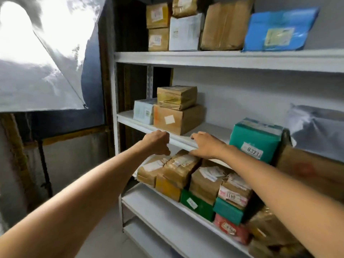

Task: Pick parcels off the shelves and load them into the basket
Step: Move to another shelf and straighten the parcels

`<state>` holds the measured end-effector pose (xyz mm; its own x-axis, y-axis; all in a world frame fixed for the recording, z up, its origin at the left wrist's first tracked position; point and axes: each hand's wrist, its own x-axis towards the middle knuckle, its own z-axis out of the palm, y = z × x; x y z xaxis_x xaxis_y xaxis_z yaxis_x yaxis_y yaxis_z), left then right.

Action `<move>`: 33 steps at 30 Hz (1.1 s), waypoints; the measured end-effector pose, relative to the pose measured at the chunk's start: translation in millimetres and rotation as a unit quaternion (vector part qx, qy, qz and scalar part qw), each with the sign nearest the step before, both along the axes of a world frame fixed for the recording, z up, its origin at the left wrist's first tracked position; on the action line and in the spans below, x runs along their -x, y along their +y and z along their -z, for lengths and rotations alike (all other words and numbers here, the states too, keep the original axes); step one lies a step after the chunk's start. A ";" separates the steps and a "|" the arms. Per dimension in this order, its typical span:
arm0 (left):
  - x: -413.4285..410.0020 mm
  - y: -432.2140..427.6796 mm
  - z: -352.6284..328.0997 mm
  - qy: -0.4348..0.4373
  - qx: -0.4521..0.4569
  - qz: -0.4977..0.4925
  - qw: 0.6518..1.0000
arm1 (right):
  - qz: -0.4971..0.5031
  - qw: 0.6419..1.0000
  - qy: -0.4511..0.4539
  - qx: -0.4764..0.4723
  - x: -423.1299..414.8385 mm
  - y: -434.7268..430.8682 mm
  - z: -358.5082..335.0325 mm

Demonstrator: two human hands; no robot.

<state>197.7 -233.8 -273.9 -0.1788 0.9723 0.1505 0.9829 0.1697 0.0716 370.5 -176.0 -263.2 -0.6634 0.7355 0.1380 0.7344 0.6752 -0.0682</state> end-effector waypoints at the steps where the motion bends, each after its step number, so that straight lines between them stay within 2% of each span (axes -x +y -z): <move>1: -0.4 17.8 -2.7 0.002 0.002 0.023 1.000 | 0.021 1.000 0.005 -0.001 -2.8 5.6 -2.4; 6: -27.8 97.8 -21.2 0.039 0.006 0.136 0.990 | 0.143 0.989 0.044 -0.007 -24.7 17.7 -14.2; 13: -88.2 134.5 -40.2 0.022 -0.006 0.272 0.962 | 0.270 0.960 0.076 -0.025 -65.4 0.1 -46.6; 20: -120.7 140.7 -44.8 -0.013 -0.018 0.318 0.948 | 0.374 0.922 0.091 -0.029 -114.1 -20.6 -54.3; 22: -128.3 143.7 -46.3 -0.063 -0.024 0.302 0.951 | 0.381 0.919 0.098 -0.023 -120.3 -23.3 -49.8; 25: -136.3 145.9 -45.8 -0.219 -0.009 0.264 0.939 | 0.378 0.914 0.143 -0.020 -117.7 -21.9 -43.2; 27: -139.8 150.1 -41.1 -0.346 0.035 0.248 0.904 | 0.390 0.902 0.184 -0.028 -114.3 -16.6 -38.4; 30: -144.4 159.4 -28.9 -0.528 0.088 0.216 0.816 | 0.423 0.873 0.242 -0.028 -104.6 -2.8 -26.6; 31: -144.8 158.5 -26.5 -0.562 0.096 0.211 0.794 | 0.434 0.861 0.264 -0.027 -100.2 2.2 -22.8; 33: -141.8 153.9 -24.5 -0.582 0.100 0.223 0.775 | 0.466 0.830 0.305 -0.029 -95.4 13.5 -15.6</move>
<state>339.5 -79.9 -249.4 0.2811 0.9594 -0.0228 0.2352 -0.0458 0.9709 465.9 -162.4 -247.6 0.3961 0.8704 0.2923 0.7806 -0.1516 -0.6064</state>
